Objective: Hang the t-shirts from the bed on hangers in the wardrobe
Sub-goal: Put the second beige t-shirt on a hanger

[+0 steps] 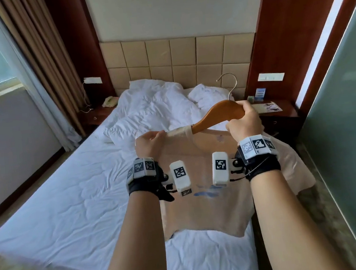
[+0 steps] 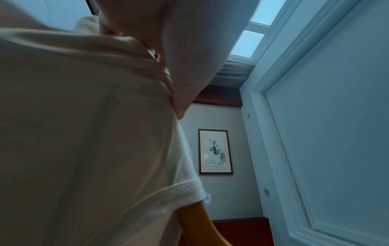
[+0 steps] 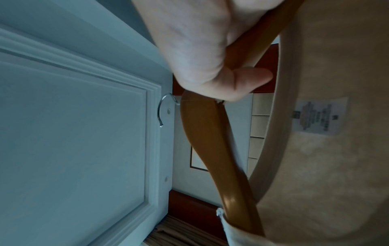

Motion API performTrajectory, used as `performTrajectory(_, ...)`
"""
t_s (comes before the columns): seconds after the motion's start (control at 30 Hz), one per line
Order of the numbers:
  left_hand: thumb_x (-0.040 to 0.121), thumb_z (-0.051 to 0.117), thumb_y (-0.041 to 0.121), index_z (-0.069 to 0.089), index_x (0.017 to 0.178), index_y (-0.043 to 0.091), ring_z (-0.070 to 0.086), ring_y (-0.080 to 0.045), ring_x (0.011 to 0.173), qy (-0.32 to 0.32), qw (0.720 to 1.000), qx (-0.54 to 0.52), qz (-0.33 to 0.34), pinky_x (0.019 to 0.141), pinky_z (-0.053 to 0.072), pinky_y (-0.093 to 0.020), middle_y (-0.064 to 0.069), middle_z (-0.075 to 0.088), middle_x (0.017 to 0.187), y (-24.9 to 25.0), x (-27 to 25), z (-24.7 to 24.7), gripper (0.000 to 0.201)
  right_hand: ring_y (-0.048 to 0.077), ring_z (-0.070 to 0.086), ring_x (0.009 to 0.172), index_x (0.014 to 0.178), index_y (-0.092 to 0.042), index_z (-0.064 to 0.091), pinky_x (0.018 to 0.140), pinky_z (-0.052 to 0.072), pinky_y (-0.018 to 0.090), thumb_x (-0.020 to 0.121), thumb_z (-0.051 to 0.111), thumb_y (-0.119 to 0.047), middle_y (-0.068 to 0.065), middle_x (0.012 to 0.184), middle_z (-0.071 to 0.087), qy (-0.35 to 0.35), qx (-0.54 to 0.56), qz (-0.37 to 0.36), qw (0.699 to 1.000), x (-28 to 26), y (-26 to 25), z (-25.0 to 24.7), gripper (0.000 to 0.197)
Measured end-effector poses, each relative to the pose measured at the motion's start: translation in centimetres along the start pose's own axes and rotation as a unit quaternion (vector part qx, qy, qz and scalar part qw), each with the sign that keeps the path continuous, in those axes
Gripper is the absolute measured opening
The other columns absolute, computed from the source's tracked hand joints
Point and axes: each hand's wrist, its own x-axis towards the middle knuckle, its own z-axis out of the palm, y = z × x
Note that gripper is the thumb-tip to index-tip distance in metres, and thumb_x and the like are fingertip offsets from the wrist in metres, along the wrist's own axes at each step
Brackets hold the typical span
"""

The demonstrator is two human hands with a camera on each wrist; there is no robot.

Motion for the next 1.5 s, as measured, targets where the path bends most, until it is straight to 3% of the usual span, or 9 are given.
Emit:
performTrajectory(0.33,0.087,0.061,0.027,0.071,0.079,0.014,0.058,-0.022,0.082,0.119,0.993,0.019,0.0,0.073,0.043,-0.028,-0.006,0.064,0.081,-1.8,1.7,-2.4,0.019,0.022,0.064,0.105,0.113,-0.025,0.064,0.092,0.045,0.029,0.078,0.057,0.008,-0.003,0.111,0.071,0.1,-0.019,-0.033,0.994,-1.4,0.8,1.3,0.048)
performTrajectory(0.43,0.076,0.058,0.034,0.054,0.061,0.017,0.049,-0.023,0.074,0.068,0.996,0.029,-0.054,0.07,0.039,-0.031,-0.011,0.053,0.074,-2.5,3.6,-3.3,0.023,0.023,0.065,0.104,0.11,-0.025,0.065,0.092,0.05,0.033,0.078,0.057,0.009,-0.002,0.11,0.071,0.106,-0.023,-0.041,0.993,-1.4,0.3,2.8,0.047)
performTrajectory(0.57,0.071,0.068,0.043,0.067,0.076,0.011,0.062,-0.03,0.083,-0.069,0.983,0.002,-0.169,0.078,0.048,-0.035,-0.018,0.066,0.086,-4.0,6.0,-4.6,0.032,0.025,0.065,0.101,0.108,-0.027,0.065,0.096,0.051,0.041,0.074,0.054,0.008,-0.003,0.105,0.072,0.128,-0.029,-0.023,0.991,-1.3,-0.6,5.5,0.05)
performTrajectory(0.73,0.09,0.068,0.026,0.065,0.078,0.007,0.062,-0.019,0.058,-0.092,0.972,-0.081,-0.198,0.053,0.048,-0.022,-0.011,0.061,0.071,-5.0,8.8,-6.3,0.022,0.025,0.065,0.099,0.106,-0.027,0.064,0.095,0.051,0.042,0.071,0.05,0.008,-0.006,0.101,0.07,0.133,-0.032,0.007,0.991,-1.3,-1.7,8.1,0.051)
performTrajectory(0.87,0.084,0.073,0.027,0.068,0.102,-0.001,0.066,-0.033,0.099,-0.05,0.962,-0.156,-0.22,0.089,0.053,-0.042,-0.018,0.068,0.104,-6.2,11.1,-7.4,0.033,0.024,0.064,0.1,0.11,-0.028,0.064,0.091,0.047,0.031,0.074,0.047,0.006,-0.007,0.106,0.069,0.129,-0.024,0.049,0.99,-1.5,-2.6,9.4,0.052)
performTrajectory(1.0,0.087,0.065,0.012,0.067,0.096,0.005,0.059,-0.025,0.073,0.011,0.978,-0.113,-0.173,0.054,0.047,-0.02,-0.009,0.061,0.077,-5.2,12.7,-7.8,0.011,0.027,0.064,0.102,0.111,-0.03,0.063,0.095,0.048,0.033,0.076,0.046,0.004,-0.006,0.109,0.069,0.118,-0.019,0.061,0.991,-1.4,-3.4,10.8,0.052)
performTrajectory(1.17,0.06,0.06,0.026,0.063,0.067,0.011,0.046,-0.022,0.071,-0.037,0.994,0.016,-0.098,0.064,0.036,-0.03,-0.01,0.051,0.07,-3.1,14.0,-7.4,0.016,0.03,0.061,0.106,0.115,-0.028,0.062,0.101,0.046,0.039,0.078,0.049,0.006,-0.001,0.111,0.07,0.07,-0.039,0.054,0.995,-1.1,-4.6,12.7,0.052)
performTrajectory(1.27,0.076,0.057,0.022,0.048,0.051,0.012,0.044,-0.024,0.064,-0.049,0.991,0.123,-0.027,0.066,0.033,-0.03,-0.006,0.044,0.055,-1.7,14.3,-6.9,0.028,0.029,0.062,0.107,0.115,-0.028,0.062,0.099,0.048,0.04,0.075,0.054,0.008,-0.002,0.112,0.068,0.017,-0.055,0.02,0.998,-0.7,-5.2,13.9,0.054)
performTrajectory(1.5,0.088,0.062,0.039,0.072,0.095,0.006,0.069,-0.023,0.078,-0.226,0.956,0.082,0.166,0.076,0.054,-0.037,-0.008,0.073,0.083,2.9,13.8,-4.4,0.035,0.022,0.063,0.104,0.122,-0.032,0.063,0.082,0.046,0.028,0.075,0.067,0.003,-0.003,0.112,0.069,-0.094,-0.103,-0.089,0.986,-0.8,-8.2,17.2,0.059)
